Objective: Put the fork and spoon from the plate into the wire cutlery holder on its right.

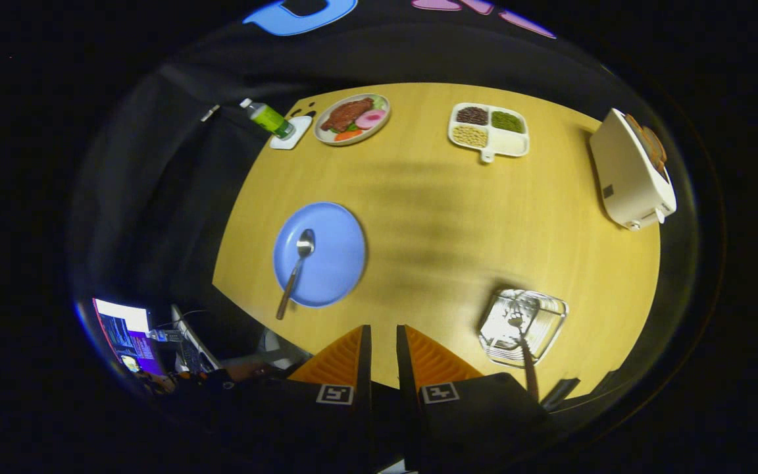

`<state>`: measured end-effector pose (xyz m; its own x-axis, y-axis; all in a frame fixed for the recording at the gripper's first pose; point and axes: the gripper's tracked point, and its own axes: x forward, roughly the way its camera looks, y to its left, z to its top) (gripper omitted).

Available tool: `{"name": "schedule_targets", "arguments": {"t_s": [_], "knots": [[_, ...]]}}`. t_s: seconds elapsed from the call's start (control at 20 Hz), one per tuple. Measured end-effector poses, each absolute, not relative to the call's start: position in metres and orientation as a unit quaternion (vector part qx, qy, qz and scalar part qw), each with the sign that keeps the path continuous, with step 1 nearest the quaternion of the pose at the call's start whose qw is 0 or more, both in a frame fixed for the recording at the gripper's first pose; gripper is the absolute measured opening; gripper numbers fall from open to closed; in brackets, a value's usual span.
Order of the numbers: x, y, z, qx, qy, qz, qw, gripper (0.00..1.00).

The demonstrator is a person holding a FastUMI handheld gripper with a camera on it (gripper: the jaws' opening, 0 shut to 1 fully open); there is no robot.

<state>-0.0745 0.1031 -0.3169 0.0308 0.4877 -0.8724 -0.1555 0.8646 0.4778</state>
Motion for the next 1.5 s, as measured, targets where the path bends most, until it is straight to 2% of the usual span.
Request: {"name": "schedule_targets", "arguments": {"t_s": [0.4,0.65,1.1,1.45,1.5], "knots": [[-0.081,0.243,-0.341,0.133,0.671,0.276,0.675,0.23],[-0.089,0.297,-0.387,0.116,0.696,0.269,0.655,0.23],[-0.096,0.325,-0.453,0.071,0.729,0.232,0.641,0.23],[-0.097,0.323,-0.462,0.064,0.744,0.223,0.626,0.23],[-0.1,0.327,-0.469,0.078,0.744,0.224,0.624,0.17]]}}
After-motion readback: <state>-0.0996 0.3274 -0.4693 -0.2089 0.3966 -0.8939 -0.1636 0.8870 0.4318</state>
